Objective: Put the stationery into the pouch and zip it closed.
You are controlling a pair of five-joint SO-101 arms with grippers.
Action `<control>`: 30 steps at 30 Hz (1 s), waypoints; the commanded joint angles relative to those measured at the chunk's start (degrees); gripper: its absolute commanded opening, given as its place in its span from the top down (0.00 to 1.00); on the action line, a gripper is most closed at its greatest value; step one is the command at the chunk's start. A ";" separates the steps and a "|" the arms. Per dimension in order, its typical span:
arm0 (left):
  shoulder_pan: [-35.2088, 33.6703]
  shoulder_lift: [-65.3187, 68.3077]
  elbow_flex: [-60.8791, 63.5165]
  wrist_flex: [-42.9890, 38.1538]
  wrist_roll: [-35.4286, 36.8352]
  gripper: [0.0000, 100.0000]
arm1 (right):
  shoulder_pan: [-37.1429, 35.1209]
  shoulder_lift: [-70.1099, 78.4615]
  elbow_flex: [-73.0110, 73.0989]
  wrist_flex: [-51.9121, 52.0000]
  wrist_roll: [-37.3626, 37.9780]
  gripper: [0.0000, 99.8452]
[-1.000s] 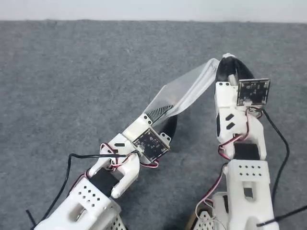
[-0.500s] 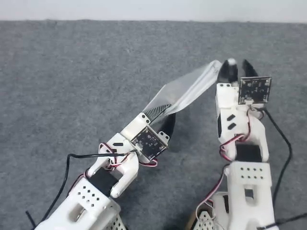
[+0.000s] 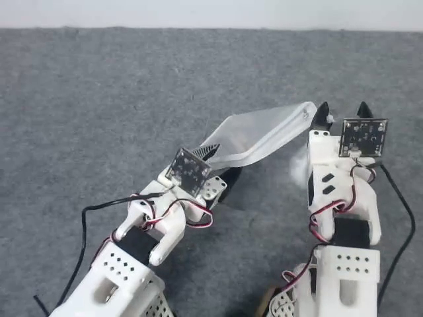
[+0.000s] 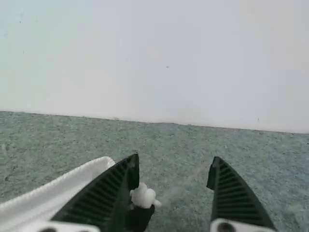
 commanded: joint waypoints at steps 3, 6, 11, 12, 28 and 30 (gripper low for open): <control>-1.67 -0.88 -10.24 9.14 5.19 0.81 | -0.48 -5.14 -1.93 2.68 -0.70 0.79; -2.73 -1.05 -11.74 10.55 5.45 0.81 | -1.63 -7.96 -1.93 4.79 -0.44 0.79; -3.87 -10.64 -9.54 12.31 5.45 0.81 | -2.24 -10.15 -1.85 6.46 -0.35 0.79; -3.87 -14.07 -8.75 13.27 5.45 0.81 | -2.24 -10.24 -1.85 6.55 -0.35 0.79; -11.34 -36.04 -3.47 17.05 11.16 0.81 | -2.86 -10.86 -3.34 9.98 -0.53 0.79; -12.48 -36.04 -3.03 15.65 11.43 0.79 | -2.86 -11.12 -3.43 10.24 -0.35 0.79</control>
